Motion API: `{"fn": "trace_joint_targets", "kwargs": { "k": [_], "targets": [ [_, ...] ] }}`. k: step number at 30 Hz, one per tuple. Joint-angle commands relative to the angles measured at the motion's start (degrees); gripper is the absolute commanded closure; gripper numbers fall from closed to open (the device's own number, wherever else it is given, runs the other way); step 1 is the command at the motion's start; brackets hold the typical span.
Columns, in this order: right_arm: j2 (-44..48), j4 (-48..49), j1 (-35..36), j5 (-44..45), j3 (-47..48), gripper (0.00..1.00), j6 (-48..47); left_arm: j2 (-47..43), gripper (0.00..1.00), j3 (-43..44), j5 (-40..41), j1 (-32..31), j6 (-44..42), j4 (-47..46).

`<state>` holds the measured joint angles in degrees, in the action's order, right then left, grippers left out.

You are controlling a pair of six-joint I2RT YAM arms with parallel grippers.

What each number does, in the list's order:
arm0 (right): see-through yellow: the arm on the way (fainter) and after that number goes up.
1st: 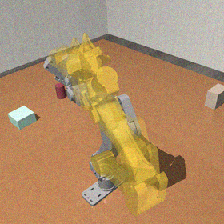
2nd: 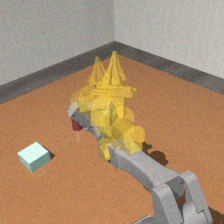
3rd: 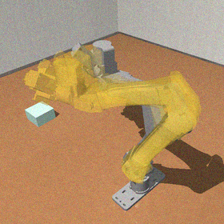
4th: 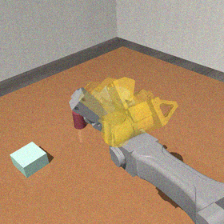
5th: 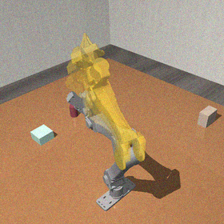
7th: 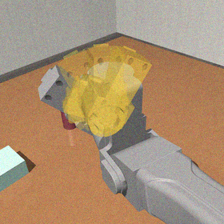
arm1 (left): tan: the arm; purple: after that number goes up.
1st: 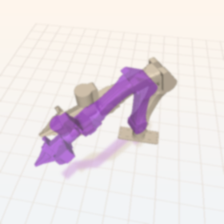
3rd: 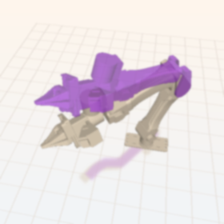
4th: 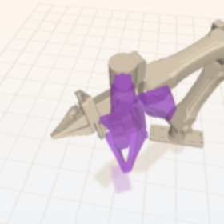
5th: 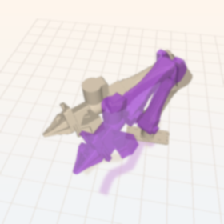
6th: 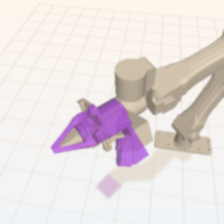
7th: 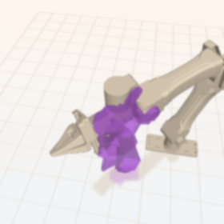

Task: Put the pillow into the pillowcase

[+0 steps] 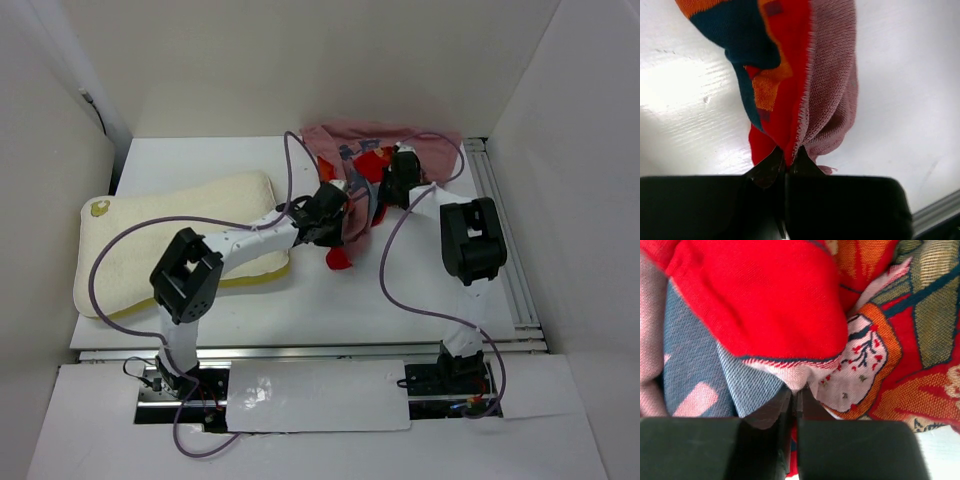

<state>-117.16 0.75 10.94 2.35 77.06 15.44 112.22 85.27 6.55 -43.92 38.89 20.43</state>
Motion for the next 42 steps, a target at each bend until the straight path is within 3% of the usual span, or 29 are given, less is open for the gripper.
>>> {"fn": "trace_joint_targets", "kwargs": {
  "k": [1,7,12,17,22,27,31,34,36,37,39,40,42],
  "targets": [
    [1.5,2.1,-0.8,2.4,4.7,1.0,0.0,-6.3,1.0,0.2,0.3,0.8,-2.3,-3.3],
    [20.4,-2.8,-2.9,10.9,4.1,1.0,-1.2,-9.6,1.0,8.1,-0.6,6.0,-3.0,1.2],
    [37.0,-2.5,-7.7,11.5,2.0,1.0,-2.9,-14.8,1.0,13.2,-1.2,10.9,-3.0,1.2],
    [41.1,-14.4,-11.3,16.5,11.8,1.0,-2.3,-21.6,1.0,15.5,-0.7,13.9,-3.6,3.9],
    [47.5,-16.0,-11.3,19.9,13.1,1.0,-4.5,-28.4,1.0,12.3,3.6,15.2,-5.5,3.4],
    [46.2,-19.6,-11.3,9.8,15.1,1.0,-5.8,-28.9,1.0,11.1,2.9,15.2,-5.5,2.0],
    [38.5,-20.2,-11.3,6.4,15.1,1.0,-5.8,-22.2,1.0,11.1,2.4,15.2,-7.5,-1.3],
    [27.4,-18.6,-11.3,5.7,20.4,1.0,-6.6,-10.8,1.0,18.7,-1.9,16.6,-9.5,-0.2],
    [22.8,-17.5,-11.3,4.3,25.1,1.0,-7.7,-3.7,1.0,31.9,-6.1,17.5,-10.0,2.7],
    [20.2,-17.5,-11.8,4.3,33.6,1.0,-8.3,3.7,1.0,38.0,-10.6,18.2,-10.0,5.0],
    [11.6,-22.7,-12.4,4.5,47.0,1.0,-8.3,9.3,1.0,54.5,-15.1,18.2,-10.8,8.8],
    [9.0,-24.6,-13.0,3.8,62.6,1.0,-7.7,10.6,1.0,57.6,-15.7,17.4,-10.8,8.8],
    [5.5,-24.0,-13.5,2.6,74.0,1.0,-7.7,7.5,1.0,57.2,-12.0,16.8,-10.2,1.3]
  ]
}}
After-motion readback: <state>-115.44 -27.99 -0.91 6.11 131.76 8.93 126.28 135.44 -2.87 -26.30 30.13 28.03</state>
